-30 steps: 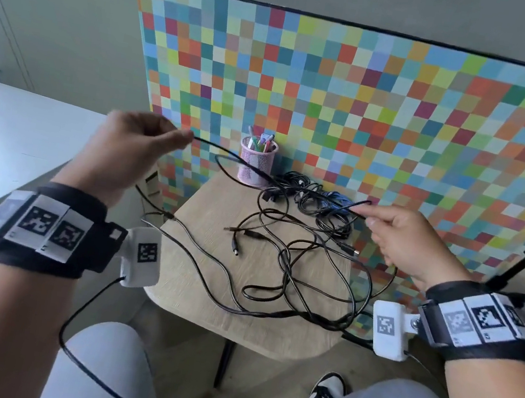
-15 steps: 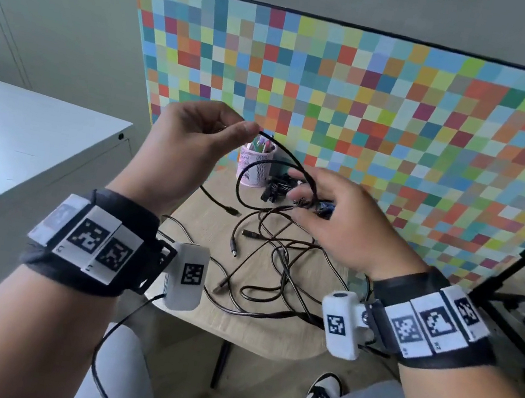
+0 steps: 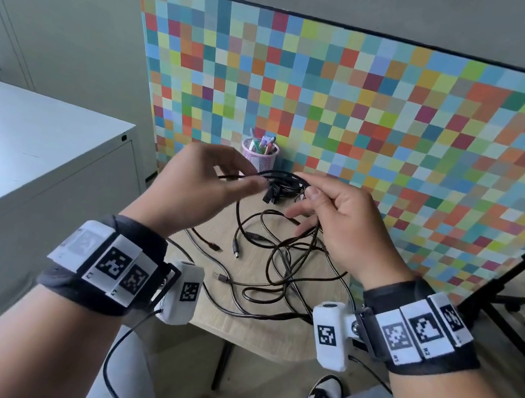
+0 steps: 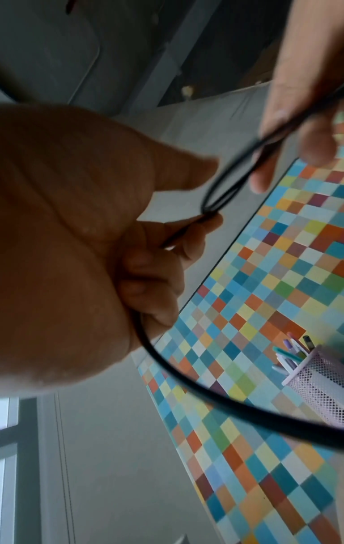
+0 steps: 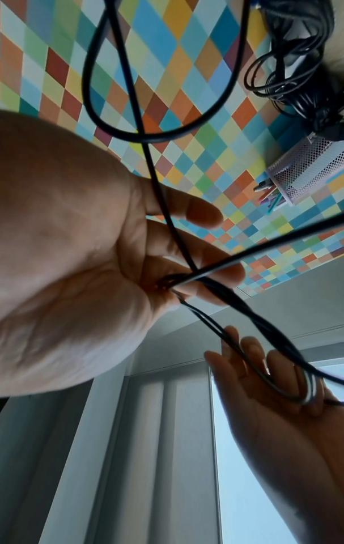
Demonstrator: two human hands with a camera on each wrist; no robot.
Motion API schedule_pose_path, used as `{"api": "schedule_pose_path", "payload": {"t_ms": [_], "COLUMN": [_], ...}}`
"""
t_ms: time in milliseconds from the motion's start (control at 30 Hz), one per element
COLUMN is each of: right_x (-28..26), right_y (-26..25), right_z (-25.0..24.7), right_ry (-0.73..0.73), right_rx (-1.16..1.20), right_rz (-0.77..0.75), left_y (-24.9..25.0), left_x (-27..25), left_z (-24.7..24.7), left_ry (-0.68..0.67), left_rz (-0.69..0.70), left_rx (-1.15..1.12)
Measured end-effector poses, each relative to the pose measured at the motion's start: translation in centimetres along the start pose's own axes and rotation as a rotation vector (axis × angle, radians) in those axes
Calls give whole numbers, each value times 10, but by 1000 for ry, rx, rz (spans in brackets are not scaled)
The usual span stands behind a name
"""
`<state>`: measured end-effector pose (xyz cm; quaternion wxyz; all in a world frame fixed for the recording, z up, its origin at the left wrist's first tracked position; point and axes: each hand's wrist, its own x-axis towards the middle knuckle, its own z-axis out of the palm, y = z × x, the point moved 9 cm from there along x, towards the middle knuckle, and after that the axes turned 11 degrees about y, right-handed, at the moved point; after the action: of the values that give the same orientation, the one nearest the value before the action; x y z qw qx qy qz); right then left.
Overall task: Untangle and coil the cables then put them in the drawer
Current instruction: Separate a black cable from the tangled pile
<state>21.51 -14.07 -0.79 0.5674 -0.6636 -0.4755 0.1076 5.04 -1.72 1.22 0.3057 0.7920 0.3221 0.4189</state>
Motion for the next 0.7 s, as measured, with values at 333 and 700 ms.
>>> {"api": "schedule_pose_path", "payload": {"t_ms": [333,700], "right_x": [3,-17], "right_y": [7,61], "right_z": [-26,-94], "right_ry": [172,399], "right_rx": [-107,740], "right_rz": [-65,291], "left_y": [-4,-74], "left_x": [-5,5], "left_z": [11,-22], "left_ry": [-36,305], "left_rz": [7,-423], "left_rx": [-151,-498]}}
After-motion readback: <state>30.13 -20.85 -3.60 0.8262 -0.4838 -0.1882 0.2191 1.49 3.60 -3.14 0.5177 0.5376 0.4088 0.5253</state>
